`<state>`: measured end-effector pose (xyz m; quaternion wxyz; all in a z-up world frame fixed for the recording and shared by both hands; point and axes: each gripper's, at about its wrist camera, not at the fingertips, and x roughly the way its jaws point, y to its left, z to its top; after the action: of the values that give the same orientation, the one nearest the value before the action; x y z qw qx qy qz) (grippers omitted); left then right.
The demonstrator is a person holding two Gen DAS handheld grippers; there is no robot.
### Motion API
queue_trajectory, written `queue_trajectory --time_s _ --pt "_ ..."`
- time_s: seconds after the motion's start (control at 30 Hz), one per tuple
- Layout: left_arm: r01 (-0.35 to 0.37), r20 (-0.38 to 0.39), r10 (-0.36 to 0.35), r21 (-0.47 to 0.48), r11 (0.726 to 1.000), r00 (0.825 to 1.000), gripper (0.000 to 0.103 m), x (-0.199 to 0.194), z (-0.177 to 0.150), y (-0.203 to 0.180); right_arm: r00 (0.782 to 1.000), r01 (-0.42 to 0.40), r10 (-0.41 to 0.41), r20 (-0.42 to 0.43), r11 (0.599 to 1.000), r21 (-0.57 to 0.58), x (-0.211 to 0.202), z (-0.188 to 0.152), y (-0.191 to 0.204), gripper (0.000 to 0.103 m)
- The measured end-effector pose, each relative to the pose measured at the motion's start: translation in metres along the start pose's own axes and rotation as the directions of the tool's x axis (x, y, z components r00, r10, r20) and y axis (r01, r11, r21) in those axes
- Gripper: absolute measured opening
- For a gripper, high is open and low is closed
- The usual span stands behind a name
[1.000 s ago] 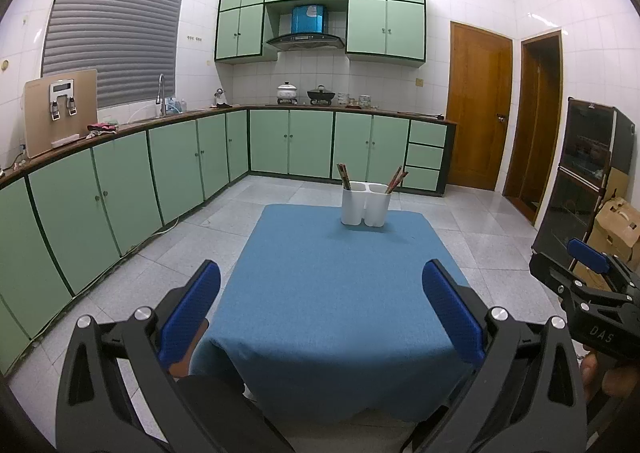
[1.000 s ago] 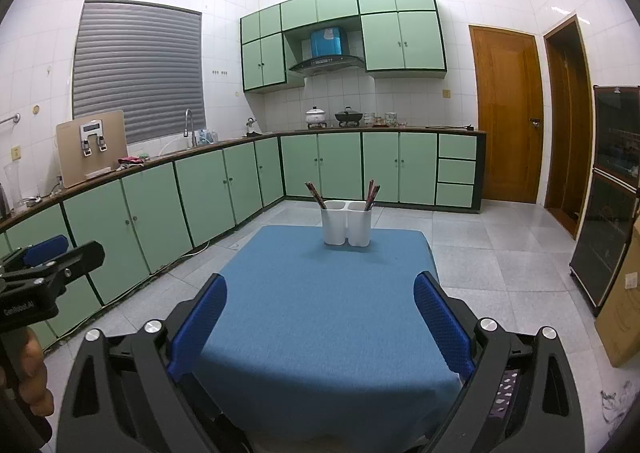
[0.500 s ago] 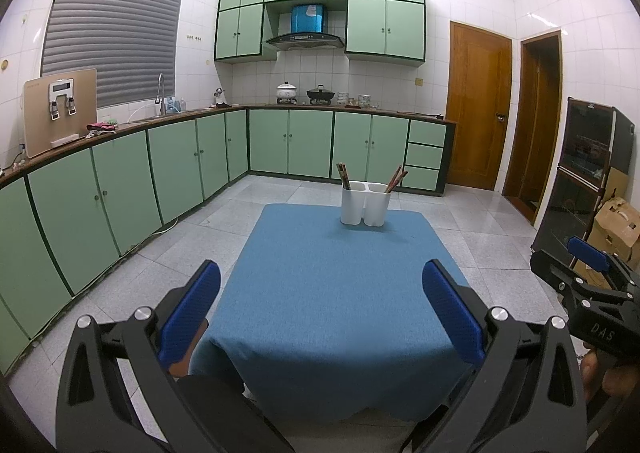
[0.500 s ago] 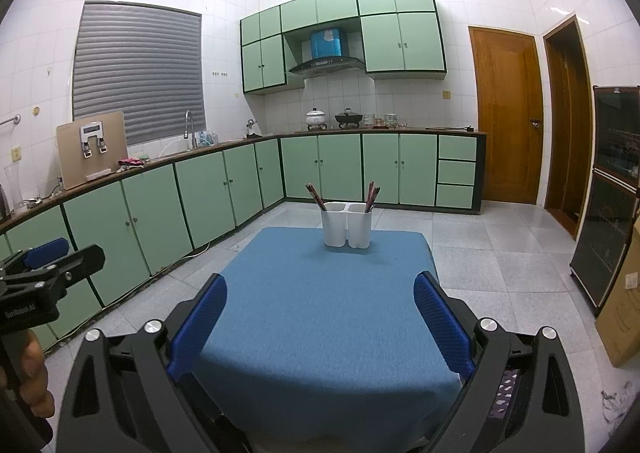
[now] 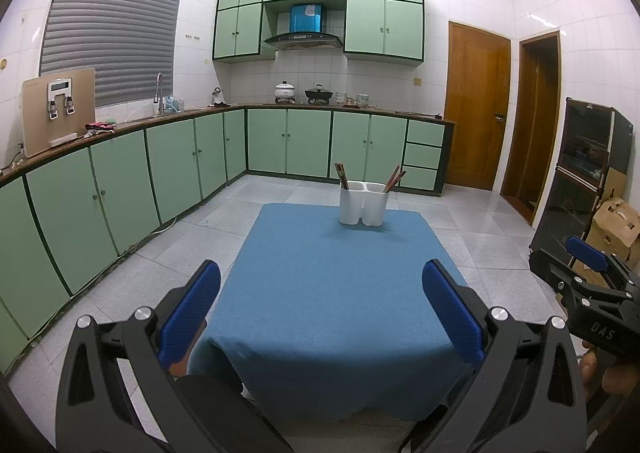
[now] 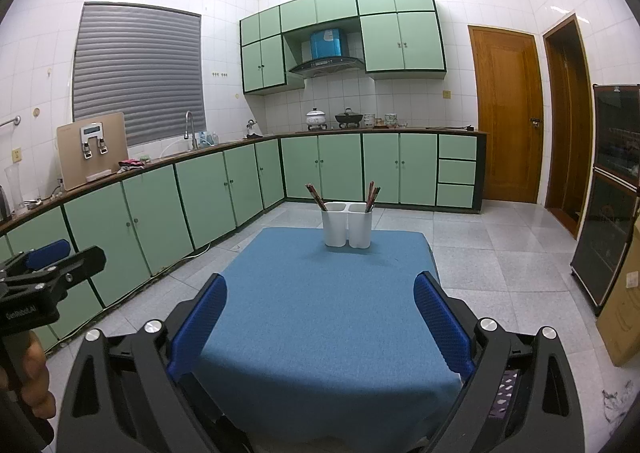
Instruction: Organize utensils
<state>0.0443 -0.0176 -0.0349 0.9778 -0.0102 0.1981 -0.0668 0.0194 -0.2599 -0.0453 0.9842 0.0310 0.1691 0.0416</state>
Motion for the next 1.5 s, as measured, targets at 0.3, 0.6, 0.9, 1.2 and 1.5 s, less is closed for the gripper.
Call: queue_trajectory --time_s 0.3,0.6,0.9,1.2,1.5 --pt "0.001 -0.001 -0.001 0.0 1.0 1.0 0.098 0.0 0.0 0.0 1.0 -0.002 0.002 0.001 1.0 0.003 0.0 0.0 0.0 0.093" --pt "0.001 0.0 -0.001 -0.001 1.0 1.0 0.098 0.0 0.0 -0.001 1.0 -0.002 0.002 -0.001 1.0 0.001 -0.001 0.001 0.002 0.093" --pt "0.001 -0.001 -0.001 0.003 1.0 1.0 0.098 0.001 0.0 -0.002 1.0 -0.003 0.003 0.0 1.0 0.003 -0.001 0.002 0.004 0.093" --pt "-0.001 0.001 0.001 0.007 1.0 1.0 0.098 -0.001 -0.002 -0.008 1.0 -0.003 0.003 0.006 1.0 0.002 -0.003 0.004 0.009 0.093" --pt "0.009 -0.002 -0.009 -0.004 1.0 1.0 0.098 0.001 0.0 -0.004 1.0 0.003 -0.003 0.006 1.0 -0.001 -0.004 0.006 0.01 0.093"
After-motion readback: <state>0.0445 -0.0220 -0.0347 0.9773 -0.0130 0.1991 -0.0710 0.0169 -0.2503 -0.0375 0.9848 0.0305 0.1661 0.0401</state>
